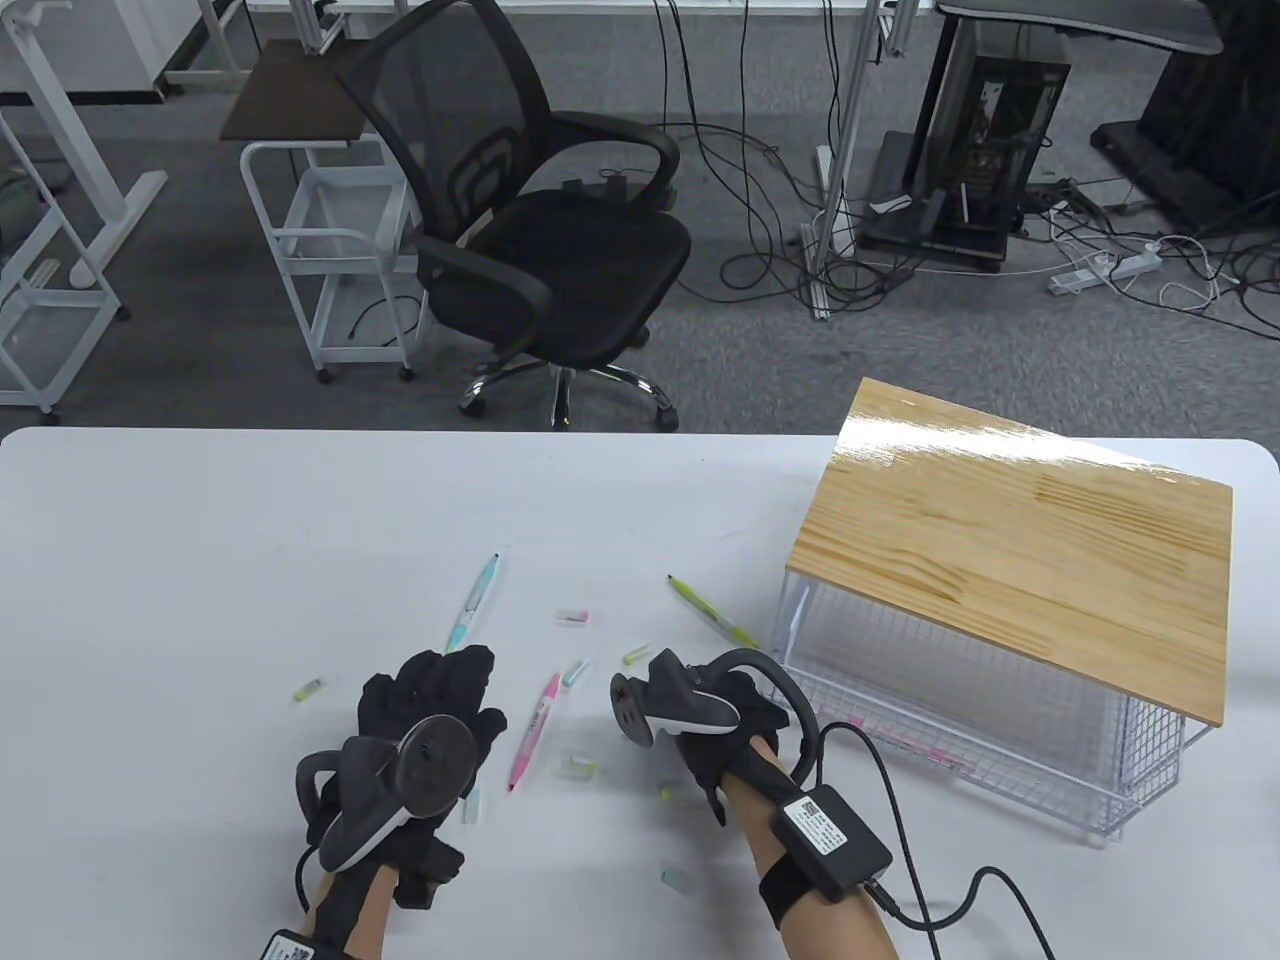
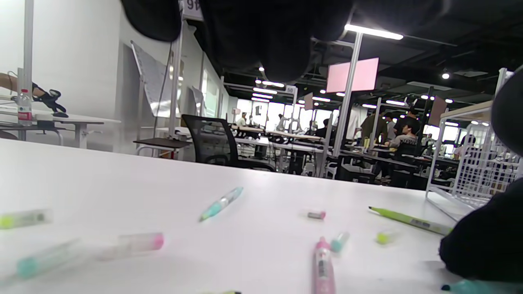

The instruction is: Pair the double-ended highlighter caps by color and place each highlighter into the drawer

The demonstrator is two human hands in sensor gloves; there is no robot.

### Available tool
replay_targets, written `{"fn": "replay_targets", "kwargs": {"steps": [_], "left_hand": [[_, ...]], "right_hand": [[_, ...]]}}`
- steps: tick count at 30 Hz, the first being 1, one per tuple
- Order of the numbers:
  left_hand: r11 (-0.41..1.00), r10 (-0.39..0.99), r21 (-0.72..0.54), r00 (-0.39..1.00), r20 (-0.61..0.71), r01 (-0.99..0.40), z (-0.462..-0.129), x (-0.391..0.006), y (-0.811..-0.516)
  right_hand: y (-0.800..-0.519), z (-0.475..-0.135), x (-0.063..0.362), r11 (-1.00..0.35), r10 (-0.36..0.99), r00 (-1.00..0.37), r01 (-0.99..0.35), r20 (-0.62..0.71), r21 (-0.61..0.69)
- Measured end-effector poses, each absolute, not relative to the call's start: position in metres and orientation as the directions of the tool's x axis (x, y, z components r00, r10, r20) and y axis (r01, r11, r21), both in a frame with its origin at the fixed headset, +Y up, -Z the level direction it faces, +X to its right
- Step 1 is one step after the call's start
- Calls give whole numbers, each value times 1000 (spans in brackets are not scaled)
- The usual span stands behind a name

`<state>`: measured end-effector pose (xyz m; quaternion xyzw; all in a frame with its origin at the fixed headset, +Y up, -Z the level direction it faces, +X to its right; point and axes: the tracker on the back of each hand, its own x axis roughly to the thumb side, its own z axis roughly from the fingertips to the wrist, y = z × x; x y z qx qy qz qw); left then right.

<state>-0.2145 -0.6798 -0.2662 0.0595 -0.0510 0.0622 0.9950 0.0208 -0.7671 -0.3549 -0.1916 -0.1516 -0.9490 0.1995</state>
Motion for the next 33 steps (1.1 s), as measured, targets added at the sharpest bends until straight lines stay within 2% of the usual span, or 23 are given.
{"fn": "replay_targets", "kwargs": {"steps": [10, 15, 21, 25, 29, 33], "left_hand": [[990, 117, 75, 990, 85, -123, -268, -219, -682], [993, 97, 59, 992, 75, -101, -269, -218, -683], [997, 69, 22, 996, 56, -71, -270, -219, -686], [1000, 23, -20, 998, 54, -22, -273, -221, -694], [997, -24, -74, 998, 65, 29, -276, -222, -703], [980, -129, -140, 988, 80, 139, -278, -224, -713]], "right_hand": [[-766, -353, 24, -889, -291, -853, 409, 434, 207], [-743, -341, 32, -944, -182, -886, 279, 426, 176], [-704, -316, 46, -992, -90, -900, 121, 427, 47], [-682, -302, 54, -998, -64, -906, 66, 418, -11], [-676, -295, 59, -999, -42, -909, 32, 415, -31], [-679, -291, 62, -998, -59, -907, 38, 418, -59]]}}
